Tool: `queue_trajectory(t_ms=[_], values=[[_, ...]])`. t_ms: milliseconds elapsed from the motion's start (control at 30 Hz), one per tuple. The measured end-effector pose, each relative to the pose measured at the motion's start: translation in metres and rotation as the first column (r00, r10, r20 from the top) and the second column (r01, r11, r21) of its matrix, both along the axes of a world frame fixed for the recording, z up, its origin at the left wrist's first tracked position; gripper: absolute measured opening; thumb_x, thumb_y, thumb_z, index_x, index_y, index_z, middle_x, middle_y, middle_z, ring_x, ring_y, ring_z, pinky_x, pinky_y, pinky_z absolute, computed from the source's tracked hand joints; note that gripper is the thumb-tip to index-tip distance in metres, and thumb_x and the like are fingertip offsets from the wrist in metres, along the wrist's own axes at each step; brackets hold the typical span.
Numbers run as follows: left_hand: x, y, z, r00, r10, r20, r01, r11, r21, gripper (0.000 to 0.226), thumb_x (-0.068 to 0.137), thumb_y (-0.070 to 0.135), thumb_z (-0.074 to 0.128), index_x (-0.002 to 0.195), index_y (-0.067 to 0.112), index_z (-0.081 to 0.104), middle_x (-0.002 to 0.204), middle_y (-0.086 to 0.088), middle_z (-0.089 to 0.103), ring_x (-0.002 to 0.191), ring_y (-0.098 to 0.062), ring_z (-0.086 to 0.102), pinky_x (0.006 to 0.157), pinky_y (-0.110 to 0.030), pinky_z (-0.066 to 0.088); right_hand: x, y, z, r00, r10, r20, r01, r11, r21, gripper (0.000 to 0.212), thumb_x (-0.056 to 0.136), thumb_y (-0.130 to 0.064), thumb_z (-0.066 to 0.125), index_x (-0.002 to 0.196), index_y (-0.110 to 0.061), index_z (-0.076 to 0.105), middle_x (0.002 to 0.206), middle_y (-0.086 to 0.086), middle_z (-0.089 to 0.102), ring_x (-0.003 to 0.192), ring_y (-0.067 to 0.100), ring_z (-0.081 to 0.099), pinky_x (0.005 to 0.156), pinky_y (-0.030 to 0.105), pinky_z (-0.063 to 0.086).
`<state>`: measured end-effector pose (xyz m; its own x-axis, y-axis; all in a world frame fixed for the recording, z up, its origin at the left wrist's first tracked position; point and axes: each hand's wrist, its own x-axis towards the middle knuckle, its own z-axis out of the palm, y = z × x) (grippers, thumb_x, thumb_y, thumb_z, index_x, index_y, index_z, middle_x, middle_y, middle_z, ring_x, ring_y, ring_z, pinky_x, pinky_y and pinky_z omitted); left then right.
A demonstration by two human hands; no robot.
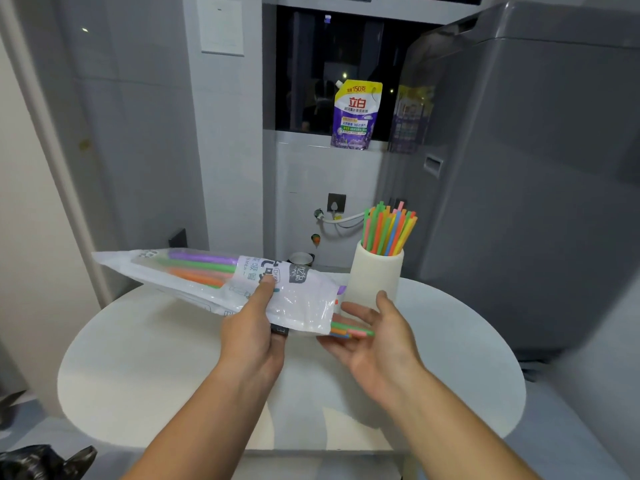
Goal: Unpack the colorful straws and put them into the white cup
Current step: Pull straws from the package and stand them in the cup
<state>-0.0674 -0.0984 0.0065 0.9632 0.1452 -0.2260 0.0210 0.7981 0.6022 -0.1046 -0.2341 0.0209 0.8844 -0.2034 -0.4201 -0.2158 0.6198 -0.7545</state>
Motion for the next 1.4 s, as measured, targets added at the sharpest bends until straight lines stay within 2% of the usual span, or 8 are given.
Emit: queue_trajectory(t_ms=[233,367,500,733,900,1000,1133,1400], values=[[-0.009,-0.005,0.002,0.994,0.018,0.111,-0.045,0.968,0.247,0.038,0.092,0.011,0.074,0.129,0.011,0.067,0.115,-0.010,0.078,0.094,-0.025,0.077,0.064,-0.034,0.063,-0.009,0.013,-0.008,0.997,-0.078,-0.014,0.079,0.993,0.082,0.056,0.105,-0.045,0.039,0.109,0.004,0.064,0.106,0.030,0.069,0.094,0.043,0.068,0.083,0.054,0.057],[-0.017,-0.008,0.004,0.982,-0.023,0.190,-0.041,0.945,0.326,0.039,0.090,0.008,0.074,0.128,0.010,0.067,0.116,-0.009,0.078,0.108,-0.029,0.074,0.095,-0.047,0.059,-0.011,0.016,-0.010,0.995,-0.084,-0.048,0.087,0.995,0.056,0.053,0.103,-0.047,0.042,0.103,0.000,0.066,0.105,0.025,0.070,0.101,0.041,0.067,0.095,0.056,0.053],[-0.021,-0.009,0.006,0.969,-0.043,0.242,-0.049,0.931,0.363,0.036,0.091,0.007,0.074,0.126,0.014,0.068,0.115,-0.005,0.079,0.108,-0.024,0.075,0.098,-0.044,0.056,-0.014,0.018,-0.008,0.996,-0.072,-0.060,0.073,0.997,0.024,0.051,0.103,-0.045,0.044,0.106,0.000,0.069,0.104,0.023,0.073,0.103,0.040,0.069,0.094,0.056,0.055],[-0.013,-0.001,-0.004,0.991,0.009,0.135,-0.051,0.950,0.308,0.038,0.092,0.011,0.074,0.129,0.011,0.065,0.115,-0.012,0.077,0.097,-0.028,0.076,0.065,-0.038,0.060,-0.014,0.015,-0.010,0.992,0.026,-0.126,-0.072,0.922,-0.381,0.039,0.105,-0.038,0.040,0.088,-0.010,0.061,0.064,0.008,0.059,0.055,0.020,0.052,0.046,0.026,0.042],[-0.011,0.001,-0.006,0.999,-0.014,0.037,0.007,0.986,0.166,0.029,0.093,0.009,0.071,0.122,0.011,0.068,0.105,-0.007,0.081,0.085,-0.021,0.077,0.077,-0.040,0.059,-0.009,0.006,-0.012,0.998,0.067,0.010,-0.041,0.706,-0.707,0.034,0.104,-0.025,0.041,0.089,-0.003,0.061,0.082,0.008,0.064,0.068,0.015,0.057,0.056,0.022,0.042],[-0.013,-0.002,-0.007,0.998,-0.058,0.008,0.057,0.993,0.105,0.023,0.093,0.006,0.070,0.116,0.012,0.068,0.090,-0.001,0.082,0.075,-0.016,0.078,0.079,-0.040,0.059,-0.007,0.003,-0.011,0.995,0.074,0.071,-0.001,0.701,-0.713,0.030,0.104,-0.020,0.044,0.091,0.001,0.062,0.083,0.007,0.065,0.070,0.014,0.058,0.050,0.011,0.042],[-0.014,-0.007,-0.011,0.991,-0.117,-0.062,0.120,0.992,0.048,0.033,0.093,0.009,0.070,0.126,0.013,0.067,0.116,-0.010,0.078,0.096,-0.025,0.075,0.086,-0.045,0.059,-0.006,0.003,-0.005,0.992,0.091,0.087,-0.012,0.755,-0.655,0.029,0.104,-0.024,0.045,0.091,-0.005,0.062,0.081,0.005,0.064,0.069,0.014,0.058,0.050,0.020,0.043],[-0.011,-0.006,-0.010,0.991,-0.080,-0.109,0.083,0.996,0.020,0.038,0.094,0.005,0.069,0.131,0.011,0.065,0.116,-0.010,0.077,0.085,-0.020,0.075,0.050,-0.029,0.061,-0.006,-0.012,-0.003,0.980,0.146,0.132,0.004,0.653,-0.757,0.027,0.100,-0.026,0.055,0.084,-0.008,0.069,0.078,0.003,0.069,0.072,0.018,0.066,0.053,0.022,0.049]])
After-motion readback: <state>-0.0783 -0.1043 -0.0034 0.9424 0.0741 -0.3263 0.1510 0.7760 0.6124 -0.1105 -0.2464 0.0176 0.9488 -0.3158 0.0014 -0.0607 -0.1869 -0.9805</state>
